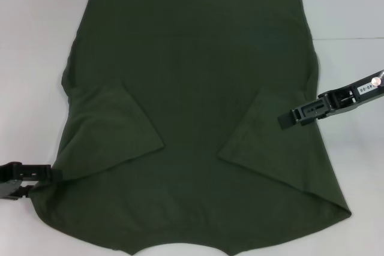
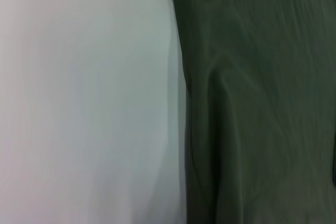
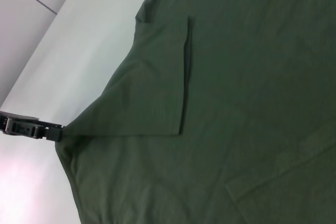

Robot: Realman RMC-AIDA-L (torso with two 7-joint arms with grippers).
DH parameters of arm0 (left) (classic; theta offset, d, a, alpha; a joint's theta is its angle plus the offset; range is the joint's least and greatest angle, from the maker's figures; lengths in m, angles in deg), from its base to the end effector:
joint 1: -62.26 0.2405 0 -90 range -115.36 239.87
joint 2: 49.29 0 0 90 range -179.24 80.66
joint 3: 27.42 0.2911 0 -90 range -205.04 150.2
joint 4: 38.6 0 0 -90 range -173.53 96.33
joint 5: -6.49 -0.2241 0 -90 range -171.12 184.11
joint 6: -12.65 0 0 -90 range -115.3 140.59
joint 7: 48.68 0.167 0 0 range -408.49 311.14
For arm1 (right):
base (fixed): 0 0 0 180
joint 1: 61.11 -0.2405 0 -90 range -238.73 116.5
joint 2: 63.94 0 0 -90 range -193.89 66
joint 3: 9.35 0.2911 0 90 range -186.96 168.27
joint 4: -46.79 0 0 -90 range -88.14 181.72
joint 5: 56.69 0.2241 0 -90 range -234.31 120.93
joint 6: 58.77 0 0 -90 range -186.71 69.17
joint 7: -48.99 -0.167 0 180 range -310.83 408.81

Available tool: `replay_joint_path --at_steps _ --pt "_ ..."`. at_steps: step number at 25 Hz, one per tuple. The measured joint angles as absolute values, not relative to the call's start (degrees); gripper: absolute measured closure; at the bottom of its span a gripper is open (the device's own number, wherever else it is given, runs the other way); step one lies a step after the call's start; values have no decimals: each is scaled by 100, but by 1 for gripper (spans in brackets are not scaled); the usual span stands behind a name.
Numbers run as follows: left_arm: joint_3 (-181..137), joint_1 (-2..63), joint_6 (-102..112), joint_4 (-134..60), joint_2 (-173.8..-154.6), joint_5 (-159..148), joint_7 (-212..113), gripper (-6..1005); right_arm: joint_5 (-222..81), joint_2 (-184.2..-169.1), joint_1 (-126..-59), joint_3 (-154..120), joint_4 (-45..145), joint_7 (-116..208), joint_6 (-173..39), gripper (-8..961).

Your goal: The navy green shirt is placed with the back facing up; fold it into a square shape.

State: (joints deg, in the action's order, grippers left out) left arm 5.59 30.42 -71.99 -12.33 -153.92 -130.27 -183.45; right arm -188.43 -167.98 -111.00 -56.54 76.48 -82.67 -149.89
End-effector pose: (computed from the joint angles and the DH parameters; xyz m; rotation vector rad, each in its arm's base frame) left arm -0.3966 0.3571 0.0371 -2.0773 -2.0282 -0.2861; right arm 0.2514 0.4444 0.0298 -2.6432 1.5304 0.0944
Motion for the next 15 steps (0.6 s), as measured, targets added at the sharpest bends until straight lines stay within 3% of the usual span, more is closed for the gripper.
replay_joint_path --at_steps 6,15 --pt "562 3034 -7115 -1233 -15425 -13048 -18397 183 -18843 -16813 -11097 -5654 7644 -8267 -14967 32" --pt "561 3018 -7085 -1233 -15432 -13149 -18485 375 -18844 -16828 -11087 -5660 7641 -8265 -14936 32"
